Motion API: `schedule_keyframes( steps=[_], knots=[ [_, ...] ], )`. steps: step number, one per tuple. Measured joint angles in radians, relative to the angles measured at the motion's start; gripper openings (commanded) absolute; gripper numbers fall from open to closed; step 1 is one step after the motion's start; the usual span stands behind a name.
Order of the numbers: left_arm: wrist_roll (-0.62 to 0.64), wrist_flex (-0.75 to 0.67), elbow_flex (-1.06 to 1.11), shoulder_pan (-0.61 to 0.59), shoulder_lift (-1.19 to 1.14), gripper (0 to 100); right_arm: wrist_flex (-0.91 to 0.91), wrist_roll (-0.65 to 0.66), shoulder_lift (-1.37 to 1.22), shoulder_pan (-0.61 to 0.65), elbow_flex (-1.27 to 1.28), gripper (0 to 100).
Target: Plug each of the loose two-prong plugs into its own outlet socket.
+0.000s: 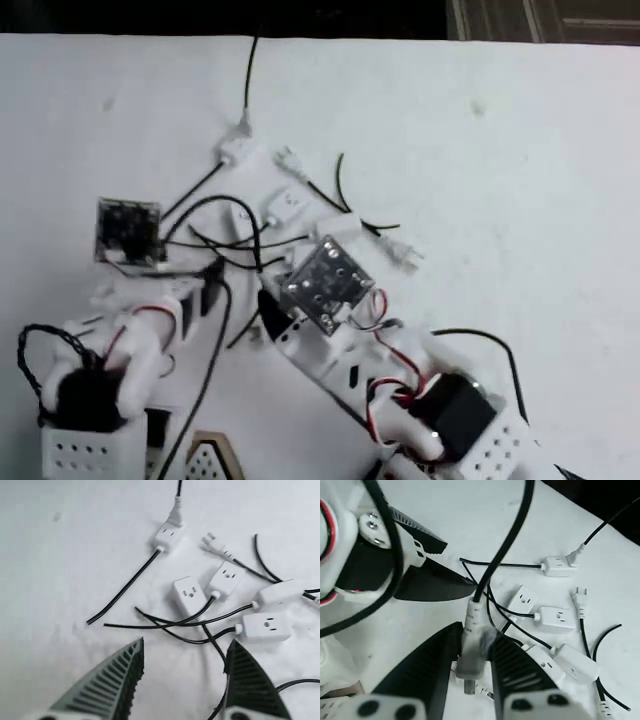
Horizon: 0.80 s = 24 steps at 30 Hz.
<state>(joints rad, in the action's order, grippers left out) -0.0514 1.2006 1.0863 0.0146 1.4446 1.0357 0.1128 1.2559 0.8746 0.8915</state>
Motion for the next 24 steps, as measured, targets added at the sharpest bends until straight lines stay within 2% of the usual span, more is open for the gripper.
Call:
schedule_keyframes(
  steps=[3,7,11,20,24],
  knots=[
    [0.0,-0.012,0.044,0.055,0.092,25,-0.041,-0.002,-0.002,0.008,0.052,1.8],
    [-0.002,-0.012,0.1,0.087,0.227,18,-0.084,-0.003,-0.002,0.008,0.095,1.8],
    [-0.023,-0.012,0.133,0.118,0.33,17,-0.121,-0.003,0.0,0.011,0.141,1.8],
    [-0.074,0.008,0.15,0.21,0.361,17,-0.146,-0.003,-0.002,0.072,0.187,1.8],
    [-0.1,0.028,0.15,0.216,0.361,17,-0.146,-0.003,-0.008,0.072,0.195,1.8]
  ],
)
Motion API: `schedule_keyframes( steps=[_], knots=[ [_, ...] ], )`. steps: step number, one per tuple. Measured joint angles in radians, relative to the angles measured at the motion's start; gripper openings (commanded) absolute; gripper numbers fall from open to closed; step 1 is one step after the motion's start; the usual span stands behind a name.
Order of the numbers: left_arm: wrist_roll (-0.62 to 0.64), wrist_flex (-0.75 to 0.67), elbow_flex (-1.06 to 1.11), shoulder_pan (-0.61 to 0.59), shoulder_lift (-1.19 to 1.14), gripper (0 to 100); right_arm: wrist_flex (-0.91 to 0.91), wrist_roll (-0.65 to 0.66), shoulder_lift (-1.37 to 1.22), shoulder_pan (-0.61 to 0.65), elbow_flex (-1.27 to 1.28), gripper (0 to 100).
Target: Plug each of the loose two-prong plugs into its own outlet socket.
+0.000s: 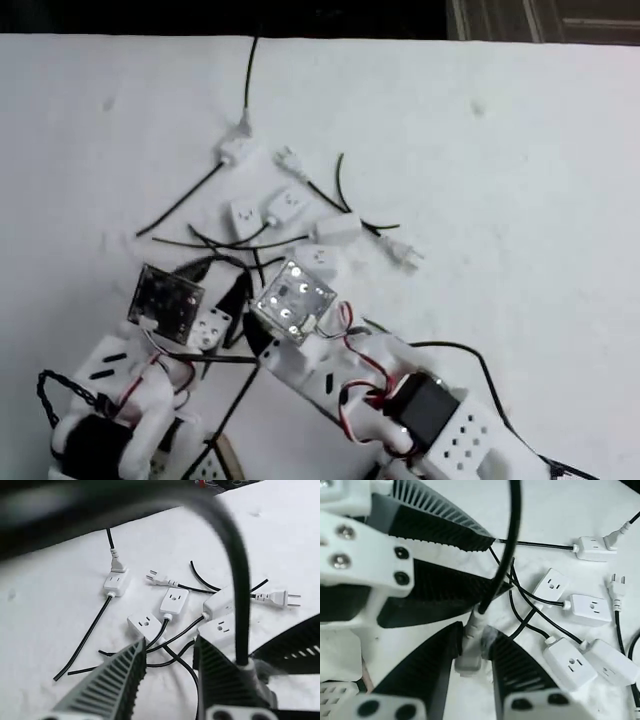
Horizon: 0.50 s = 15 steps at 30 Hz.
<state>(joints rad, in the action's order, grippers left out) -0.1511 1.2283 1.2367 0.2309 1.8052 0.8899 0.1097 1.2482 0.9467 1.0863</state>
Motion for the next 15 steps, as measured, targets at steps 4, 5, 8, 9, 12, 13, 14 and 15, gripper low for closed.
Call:
schedule_keyframes(
  steps=[4,5,8,9,12,13,14,15],
  knots=[
    [-0.054,0.028,0.0,0.017,0.0,17,0.0,0.0,-0.003,0.008,0.015,1.8],
    [-0.058,0.035,0.0,0.029,0.002,17,0.0,0.0,-0.003,0.008,0.018,1.8],
    [-0.095,0.054,0.0,0.078,0.009,17,0.0,0.0,-0.003,0.008,0.018,1.8],
    [-0.115,0.054,0.0,0.095,0.009,17,0.002,0.002,-0.003,0.008,0.018,1.8],
    [-0.152,0.068,-0.002,0.133,0.009,17,0.002,0.002,-0.005,0.008,0.023,1.8],
    [-0.157,0.069,-0.002,0.14,0.011,17,0.002,0.002,-0.005,0.008,0.034,1.8],
    [-0.16,0.072,-0.002,0.141,0.011,17,0.002,0.002,-0.005,0.008,0.041,1.8],
    [-0.161,0.074,-0.002,0.143,0.011,17,0.002,0.002,-0.005,0.008,0.046,1.8]
  ],
)
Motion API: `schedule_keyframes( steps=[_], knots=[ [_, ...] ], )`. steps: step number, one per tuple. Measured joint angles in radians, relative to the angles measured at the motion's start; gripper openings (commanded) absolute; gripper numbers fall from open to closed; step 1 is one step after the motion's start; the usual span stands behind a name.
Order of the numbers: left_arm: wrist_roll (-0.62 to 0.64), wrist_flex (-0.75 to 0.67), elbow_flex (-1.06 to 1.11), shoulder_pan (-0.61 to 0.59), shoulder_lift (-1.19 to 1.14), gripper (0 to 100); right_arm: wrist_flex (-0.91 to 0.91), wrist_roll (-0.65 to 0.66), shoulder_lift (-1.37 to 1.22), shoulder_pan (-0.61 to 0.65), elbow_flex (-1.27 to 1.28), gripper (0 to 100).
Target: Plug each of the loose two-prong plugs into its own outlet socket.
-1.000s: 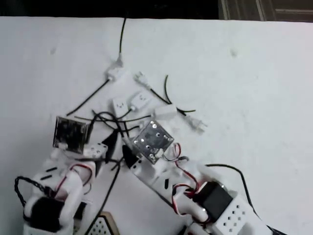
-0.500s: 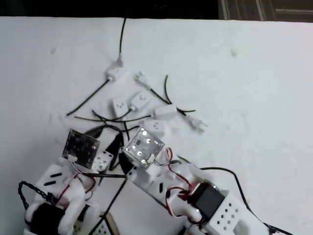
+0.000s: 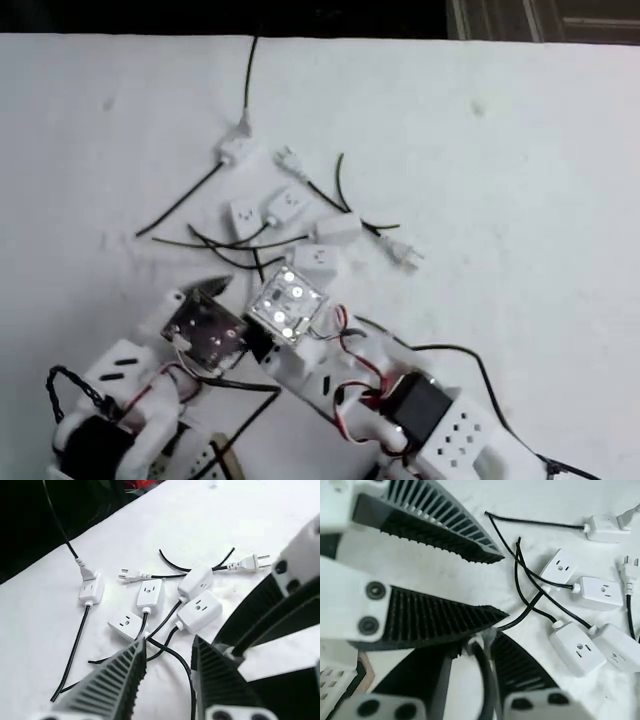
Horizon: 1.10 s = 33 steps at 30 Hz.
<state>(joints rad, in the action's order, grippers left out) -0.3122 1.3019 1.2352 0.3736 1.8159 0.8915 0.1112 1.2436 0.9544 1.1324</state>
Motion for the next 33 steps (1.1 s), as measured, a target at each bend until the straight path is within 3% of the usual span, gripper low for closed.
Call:
schedule_keyframes(
  steps=[4,8,18,23,27,33],
  knots=[
    [0.0,0.002,-0.006,-0.006,0.0,17,0.0,0.0,0.0,0.0,0.009,1.8],
    [0.0,0.002,-0.069,-0.086,-0.002,17,-0.002,0.0,0.002,-0.025,0.008,1.8],
    [0.0,-0.002,-0.124,-0.226,-0.002,17,-0.002,0.064,0.002,-0.379,-0.003,1.8],
    [0.0,-0.064,-0.091,-0.256,-0.023,17,0.012,0.072,0.002,-0.479,-0.026,1.8],
    [0.0,-0.127,-0.109,-0.259,-0.204,17,0.014,0.072,0.002,-0.534,-0.026,1.8],
    [0.0,-0.147,-0.318,-0.259,-0.657,17,0.014,0.072,0.002,-0.594,-0.026,1.8]
  ],
)
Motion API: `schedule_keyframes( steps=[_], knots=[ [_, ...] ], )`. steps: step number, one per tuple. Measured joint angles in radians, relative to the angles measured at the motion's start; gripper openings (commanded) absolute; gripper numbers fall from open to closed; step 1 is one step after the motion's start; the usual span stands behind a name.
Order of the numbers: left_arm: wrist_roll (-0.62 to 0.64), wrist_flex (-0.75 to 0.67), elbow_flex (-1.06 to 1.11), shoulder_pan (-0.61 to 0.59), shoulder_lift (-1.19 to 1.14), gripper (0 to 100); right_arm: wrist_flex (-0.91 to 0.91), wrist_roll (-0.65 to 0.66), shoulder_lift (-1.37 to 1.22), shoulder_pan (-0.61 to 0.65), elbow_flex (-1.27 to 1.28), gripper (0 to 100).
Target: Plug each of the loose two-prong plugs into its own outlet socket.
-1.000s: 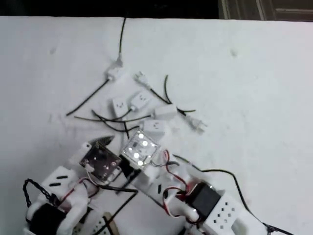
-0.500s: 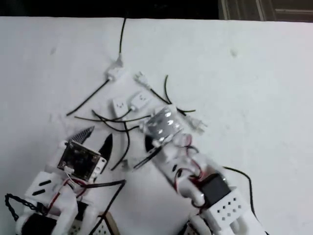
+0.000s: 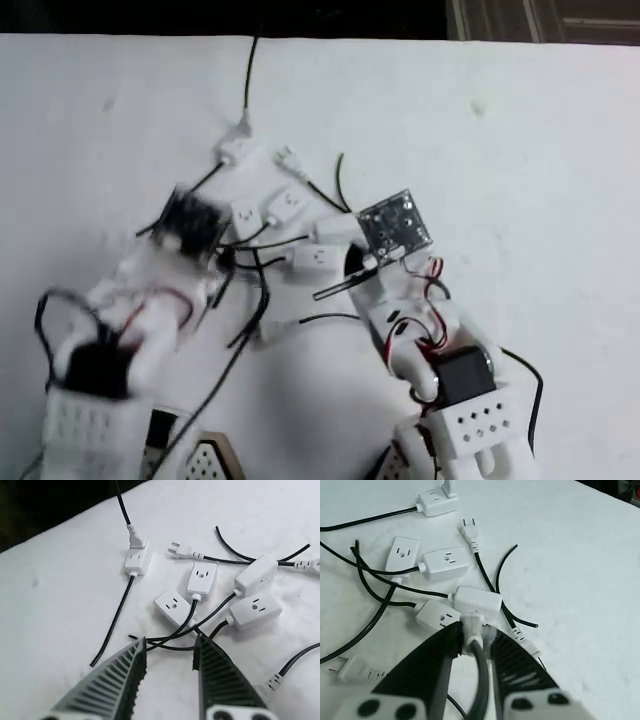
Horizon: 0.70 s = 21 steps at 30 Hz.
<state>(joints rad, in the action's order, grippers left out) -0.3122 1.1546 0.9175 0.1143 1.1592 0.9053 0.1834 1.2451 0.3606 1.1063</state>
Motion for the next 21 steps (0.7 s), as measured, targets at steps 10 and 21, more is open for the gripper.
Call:
schedule_keyframes(
  steps=[10,21],
  knots=[
    [-0.18,-0.005,-0.356,0.0,-0.623,27,0.0,0.002,0.0,-0.163,-0.005,1.8],
    [-0.252,-0.006,-0.69,0.0,-1.157,28,0.0,0.009,0.002,-0.186,-0.017,1.8]
  ],
)
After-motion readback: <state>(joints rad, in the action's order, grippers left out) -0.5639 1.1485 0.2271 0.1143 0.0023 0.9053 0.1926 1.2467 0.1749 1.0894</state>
